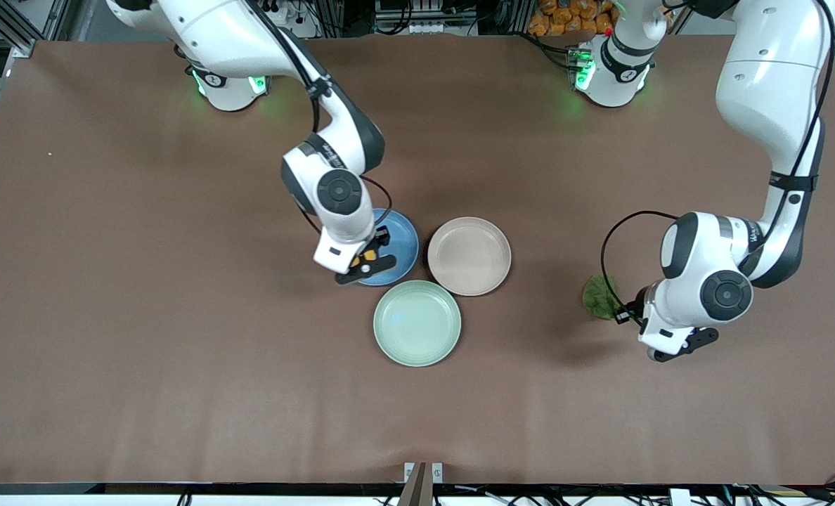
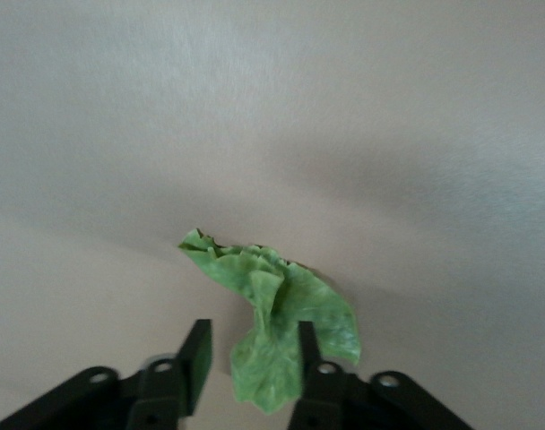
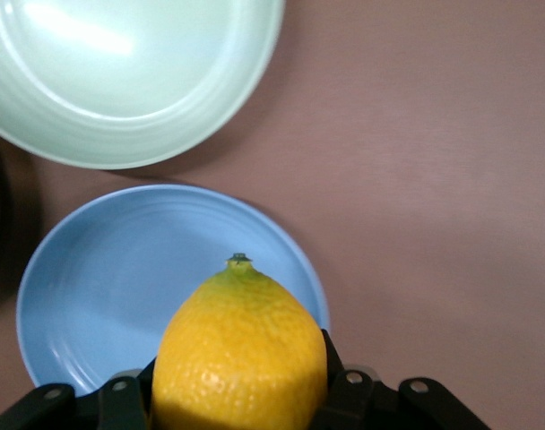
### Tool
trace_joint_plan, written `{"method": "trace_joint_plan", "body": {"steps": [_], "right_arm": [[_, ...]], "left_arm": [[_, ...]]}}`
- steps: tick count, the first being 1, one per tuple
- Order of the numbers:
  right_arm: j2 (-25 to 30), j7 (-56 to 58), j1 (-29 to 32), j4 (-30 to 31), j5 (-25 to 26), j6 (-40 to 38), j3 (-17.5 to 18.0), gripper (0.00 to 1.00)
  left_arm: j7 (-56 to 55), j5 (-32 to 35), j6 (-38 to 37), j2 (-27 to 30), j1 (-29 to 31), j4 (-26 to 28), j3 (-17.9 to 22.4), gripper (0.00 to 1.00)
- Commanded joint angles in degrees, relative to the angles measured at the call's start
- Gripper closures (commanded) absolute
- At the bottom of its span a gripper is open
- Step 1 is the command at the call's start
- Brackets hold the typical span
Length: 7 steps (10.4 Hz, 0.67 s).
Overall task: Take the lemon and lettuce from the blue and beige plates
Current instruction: 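Lift the lettuce off the beige plate while the right gripper lifts the lemon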
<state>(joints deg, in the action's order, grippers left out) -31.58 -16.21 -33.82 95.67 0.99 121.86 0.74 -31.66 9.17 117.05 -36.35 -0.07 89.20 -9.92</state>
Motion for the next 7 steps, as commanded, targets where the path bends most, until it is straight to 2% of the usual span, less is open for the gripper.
{"method": "trace_joint_plan", "body": {"steps": [1,4,7], "right_arm": [[4.0,4.2,5.1,1.9,-2.1,-3.8,0.5,0.93],[9.0,12.5,13.1,5.1,-2.1,-8.7,-0.1,0.93],[13.5,24.9,19.0,11.1,-2.1,-8.6,-4.5,0.93]], "left_arm": [[7.3,1.5,-2.2,4.9,1.2,0.4,-0.4,0.00],[17.5,1.5,-7.0,12.7,2.8,0.4,-0.4,0.00],[19.1,0.5,-14.1,21.0,3.2,0.4,-0.7,0.00]]}}
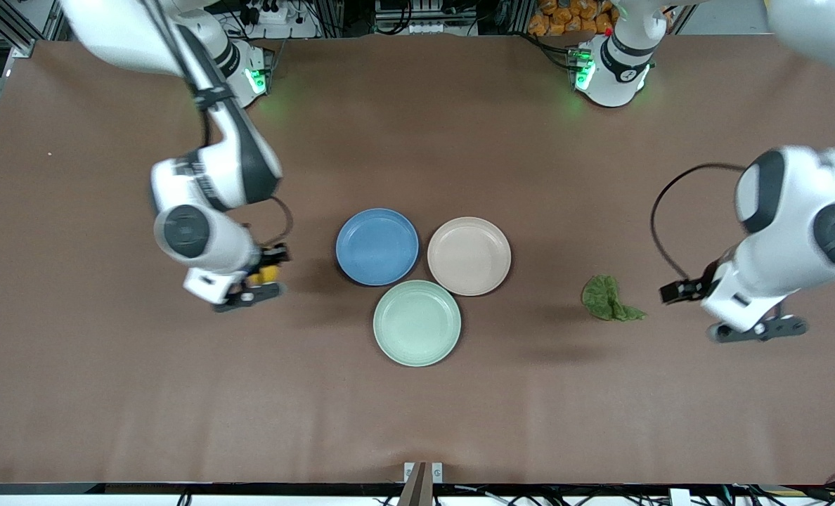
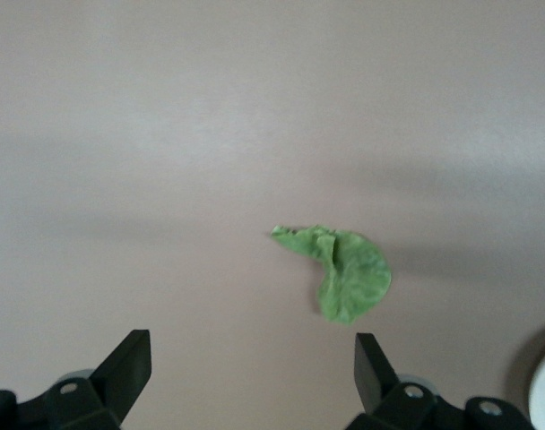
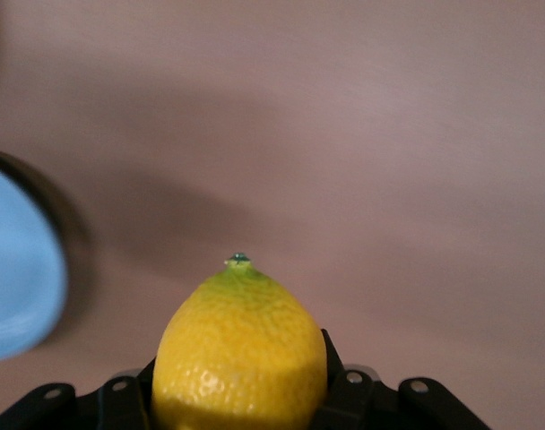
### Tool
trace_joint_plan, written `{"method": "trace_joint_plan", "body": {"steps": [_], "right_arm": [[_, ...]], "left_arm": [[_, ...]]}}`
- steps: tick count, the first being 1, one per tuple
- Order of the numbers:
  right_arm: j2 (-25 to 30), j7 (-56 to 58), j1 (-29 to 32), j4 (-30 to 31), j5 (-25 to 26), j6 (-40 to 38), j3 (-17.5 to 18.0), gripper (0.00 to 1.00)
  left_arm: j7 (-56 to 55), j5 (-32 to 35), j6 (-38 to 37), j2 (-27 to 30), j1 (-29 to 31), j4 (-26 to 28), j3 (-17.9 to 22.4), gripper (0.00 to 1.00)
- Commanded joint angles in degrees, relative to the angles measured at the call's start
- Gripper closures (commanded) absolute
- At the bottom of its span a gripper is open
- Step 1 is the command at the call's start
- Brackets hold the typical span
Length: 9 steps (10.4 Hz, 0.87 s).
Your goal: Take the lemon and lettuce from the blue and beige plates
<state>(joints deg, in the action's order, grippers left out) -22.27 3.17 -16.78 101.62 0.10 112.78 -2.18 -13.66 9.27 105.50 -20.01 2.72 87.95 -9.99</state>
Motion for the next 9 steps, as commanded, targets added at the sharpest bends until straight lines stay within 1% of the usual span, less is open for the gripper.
{"method": "trace_joint_plan", "body": {"steps": [1,3,4,5,7,9], "right_arm": [[4.9,8.7,2.8,6.3,-1.2,0.5,-3.9,0.93],[5.0,15.5,3.9,8.3,-1.3,1.7,-8.2,0.93],[5.0,16.1,4.2,9.3,-1.3,2.2,-9.4,0.93],[4.8,16.2,4.7,10.6,-1.7,4.5,-9.8,0.93],[3.8,16.4,6.4,15.9,-3.1,14.4,-10.2,0.93],[1.1,16.4,6.6,18.8,-3.2,21.8,-10.2,0.92]], "left_arm": [[1.2,-0.6,-4.8,7.3,0.4,1.6,-0.8,0.00],[1.4,-3.3,-9.0,11.7,0.4,1.7,-0.7,0.00],[1.4,-3.6,-10.0,13.5,0.4,1.8,-0.7,0.00],[1.4,-4.8,-10.7,15.2,0.4,2.1,-0.7,0.00],[1.4,-6.6,-12.1,17.3,0.4,2.5,-0.7,0.00],[1.4,-8.1,-12.3,18.2,0.9,2.5,-0.7,0.00]]}}
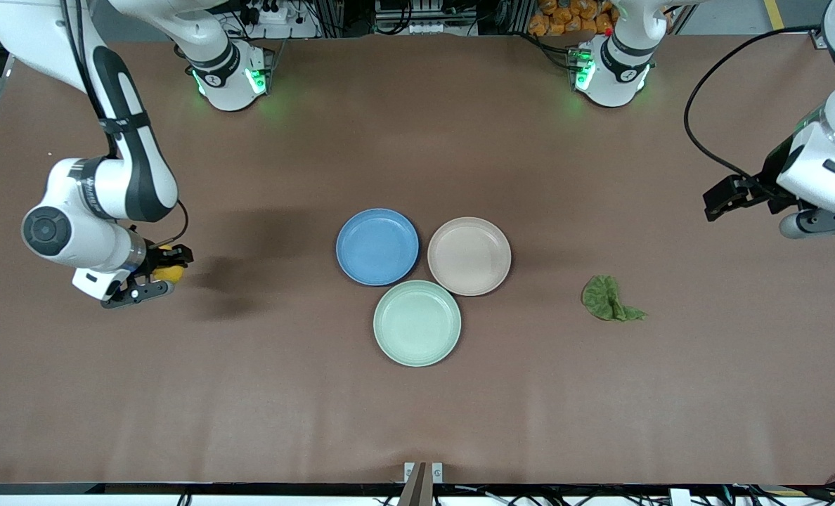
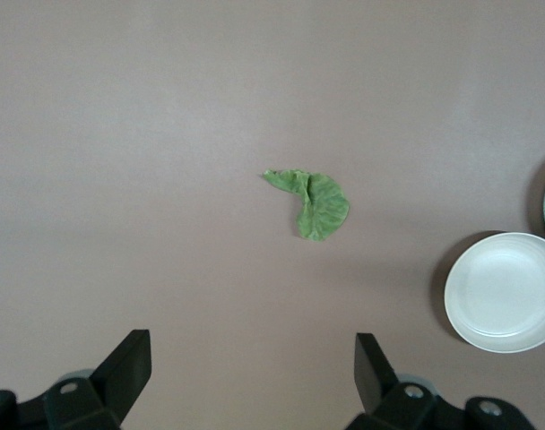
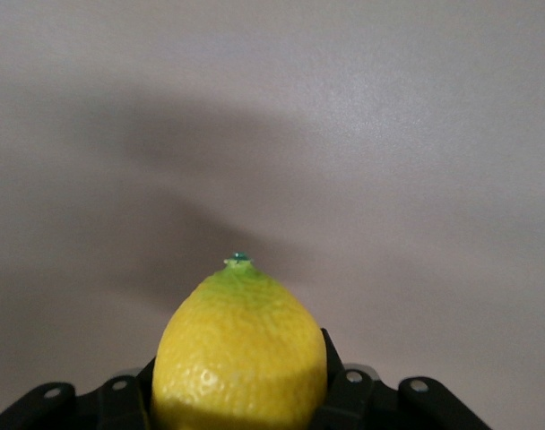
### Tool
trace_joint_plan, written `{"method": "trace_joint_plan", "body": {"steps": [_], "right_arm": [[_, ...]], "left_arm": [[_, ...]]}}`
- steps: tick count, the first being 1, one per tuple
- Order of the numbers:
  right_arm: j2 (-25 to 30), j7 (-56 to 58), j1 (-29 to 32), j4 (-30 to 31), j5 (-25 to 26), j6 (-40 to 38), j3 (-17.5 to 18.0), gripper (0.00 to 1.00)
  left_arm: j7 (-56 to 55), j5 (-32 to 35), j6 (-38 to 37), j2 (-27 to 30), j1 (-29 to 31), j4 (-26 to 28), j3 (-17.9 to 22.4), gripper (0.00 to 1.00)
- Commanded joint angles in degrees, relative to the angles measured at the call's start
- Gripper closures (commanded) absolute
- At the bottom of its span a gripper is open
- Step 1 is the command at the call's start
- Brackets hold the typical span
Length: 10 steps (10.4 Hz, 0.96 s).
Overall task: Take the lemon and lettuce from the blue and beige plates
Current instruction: 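Carry the lemon away from the blue plate and lower it with the right gripper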
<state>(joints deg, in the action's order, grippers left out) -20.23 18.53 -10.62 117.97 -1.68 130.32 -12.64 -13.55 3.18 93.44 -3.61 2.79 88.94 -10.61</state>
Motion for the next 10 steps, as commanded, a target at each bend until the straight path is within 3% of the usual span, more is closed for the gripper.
{"method": "trace_joint_plan", "body": {"steps": [1,7,8,10], "right_arm": [[-3.1,1.1,0.3,2.4,-1.5,6.5,0.3,0.92],[-10.2,1.0,-0.2,2.0,-4.7,14.1,0.7,0.85],[-10.3,0.8,-0.2,1.8,-4.7,14.0,0.7,0.68],[-9.5,0.8,-0.4,0.9,-4.8,12.9,0.7,0.00]], "left_arm": [[1.3,-2.0,-0.4,2.1,0.8,1.5,-0.1,0.00],[4.2,-3.7,-1.2,2.1,0.9,1.0,0.2,0.00],[4.2,-3.7,-1.2,2.1,0.9,1.0,0.2,0.00],[4.1,-2.9,-2.0,1.9,0.9,0.8,0.2,0.00]]}}
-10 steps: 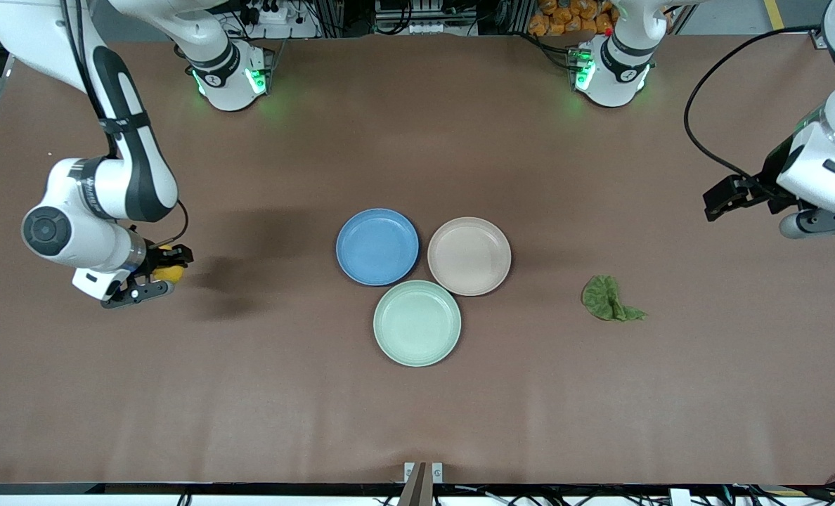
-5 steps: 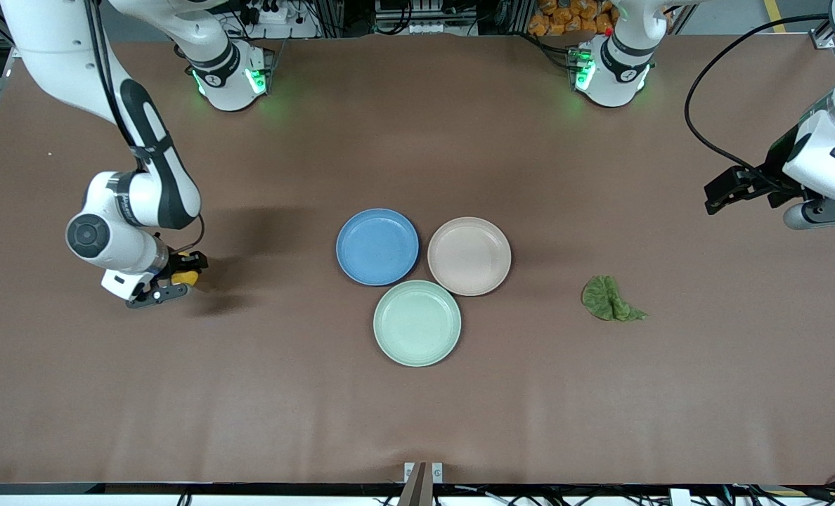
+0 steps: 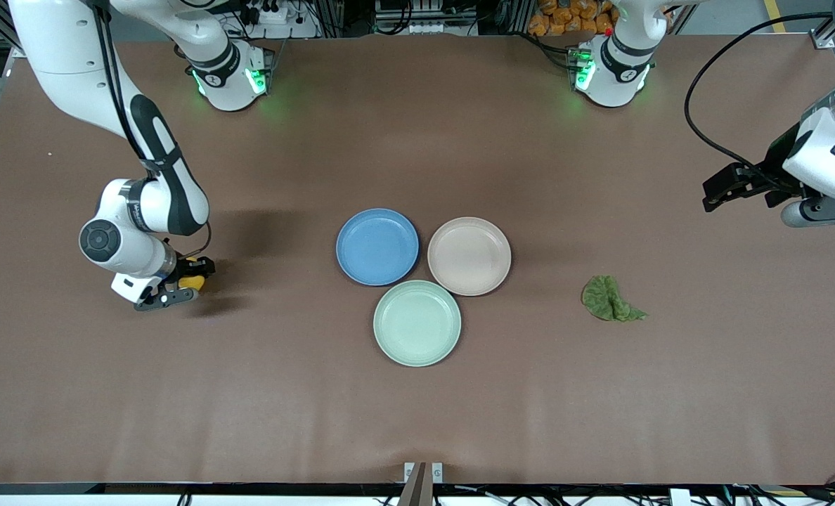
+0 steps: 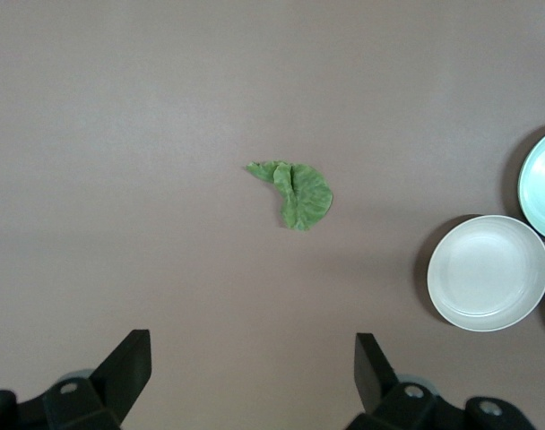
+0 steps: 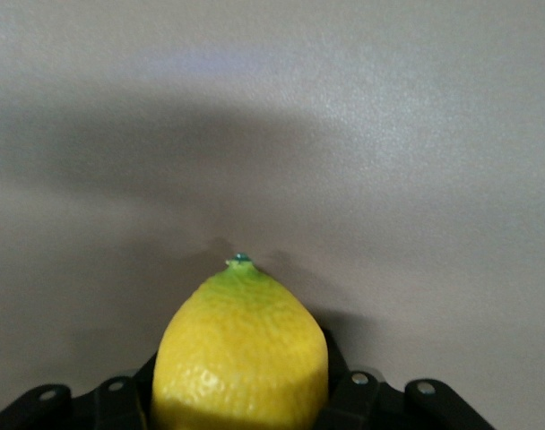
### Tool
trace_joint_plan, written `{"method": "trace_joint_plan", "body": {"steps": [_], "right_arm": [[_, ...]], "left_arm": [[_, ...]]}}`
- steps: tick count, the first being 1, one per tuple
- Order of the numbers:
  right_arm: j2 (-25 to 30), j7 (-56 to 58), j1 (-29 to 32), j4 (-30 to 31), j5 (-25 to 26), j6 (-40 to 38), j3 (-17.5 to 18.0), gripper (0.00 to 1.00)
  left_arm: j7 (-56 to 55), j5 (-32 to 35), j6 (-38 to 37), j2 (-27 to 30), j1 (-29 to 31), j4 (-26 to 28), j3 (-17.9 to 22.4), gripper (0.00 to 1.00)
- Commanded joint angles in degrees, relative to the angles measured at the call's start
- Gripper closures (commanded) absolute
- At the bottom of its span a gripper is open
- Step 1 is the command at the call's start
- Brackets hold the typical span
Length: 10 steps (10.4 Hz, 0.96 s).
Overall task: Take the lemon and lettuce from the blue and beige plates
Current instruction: 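Carry the lemon away from the blue plate and lower it with the right gripper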
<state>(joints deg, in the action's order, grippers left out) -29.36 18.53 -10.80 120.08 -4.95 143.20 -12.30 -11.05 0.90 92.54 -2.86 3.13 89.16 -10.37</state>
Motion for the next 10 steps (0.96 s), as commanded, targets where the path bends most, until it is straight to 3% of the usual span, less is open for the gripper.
{"method": "trace_joint_plan", "body": {"steps": [1,5,10], "right_arm": [[0.5,0.7,-0.8,-3.0,-1.6,-3.4,0.4,0.00],[2.3,0.6,-0.9,-18.0,-1.5,-26.4,0.3,0.00],[11.6,0.0,-0.9,-19.4,-1.2,-27.7,-0.8,0.00]], "left_arm": [[1.6,-0.6,-1.2,1.2,0.6,0.6,0.0,0.00],[1.5,-0.5,-1.2,1.1,0.8,0.7,0.0,0.00],[1.5,-0.4,-2.2,1.4,0.7,0.7,-0.3,0.00]]}}
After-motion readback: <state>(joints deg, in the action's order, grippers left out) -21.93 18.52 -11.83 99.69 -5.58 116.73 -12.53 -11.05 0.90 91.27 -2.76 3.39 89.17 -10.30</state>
